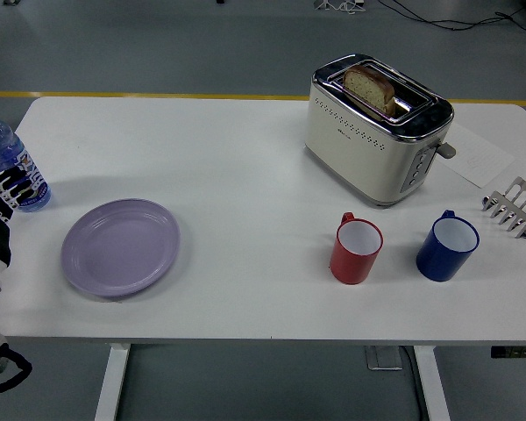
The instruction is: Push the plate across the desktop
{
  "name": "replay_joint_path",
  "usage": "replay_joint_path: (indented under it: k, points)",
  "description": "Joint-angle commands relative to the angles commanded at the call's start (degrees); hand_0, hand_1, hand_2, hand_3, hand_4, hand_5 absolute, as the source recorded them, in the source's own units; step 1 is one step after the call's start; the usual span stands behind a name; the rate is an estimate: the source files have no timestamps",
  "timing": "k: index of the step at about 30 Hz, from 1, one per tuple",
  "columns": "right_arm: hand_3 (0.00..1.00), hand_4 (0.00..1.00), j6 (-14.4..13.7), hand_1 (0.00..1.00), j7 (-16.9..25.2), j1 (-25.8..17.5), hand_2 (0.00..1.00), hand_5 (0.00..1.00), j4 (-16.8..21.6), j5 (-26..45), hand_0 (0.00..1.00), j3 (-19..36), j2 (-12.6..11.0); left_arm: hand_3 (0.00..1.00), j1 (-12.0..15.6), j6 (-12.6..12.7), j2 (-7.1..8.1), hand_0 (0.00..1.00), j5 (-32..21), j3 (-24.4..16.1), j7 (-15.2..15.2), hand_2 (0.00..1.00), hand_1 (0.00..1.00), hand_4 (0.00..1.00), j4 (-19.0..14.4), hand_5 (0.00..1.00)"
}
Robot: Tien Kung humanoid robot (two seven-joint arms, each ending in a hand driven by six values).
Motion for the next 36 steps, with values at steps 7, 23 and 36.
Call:
replay_joint_path:
  k: [7,23,36]
  points:
    - [0.665,0.551,0.1,0.664,-0.1,0.4,0.738,0.439,0.1,-0.1,0.676,-0.1,0.0,0.786,-0.6,0.6,-0.98,0.809,-1.6,1.7,0.0,0.835,0.832,0.51,2.3,0.998]
    - [0.658,0.53,0.5,0.662,-0.6,1.3,0.732,0.456,0.2,-0.6,0.67,-0.3,0.4,0.76,-0.7,3.2,-4.0,0.799,-5.7,2.4,0.0,0.82,0.817,0.501,4.1,0.998]
    - [0.657,0.526,0.7,0.659,-1.0,1.8,0.729,0.457,0.3,-2.0,0.669,0.3,0.5,0.751,-2.3,3.6,-6.35,0.793,-5.3,3.4,0.0,0.815,0.813,0.5,4.7,0.998]
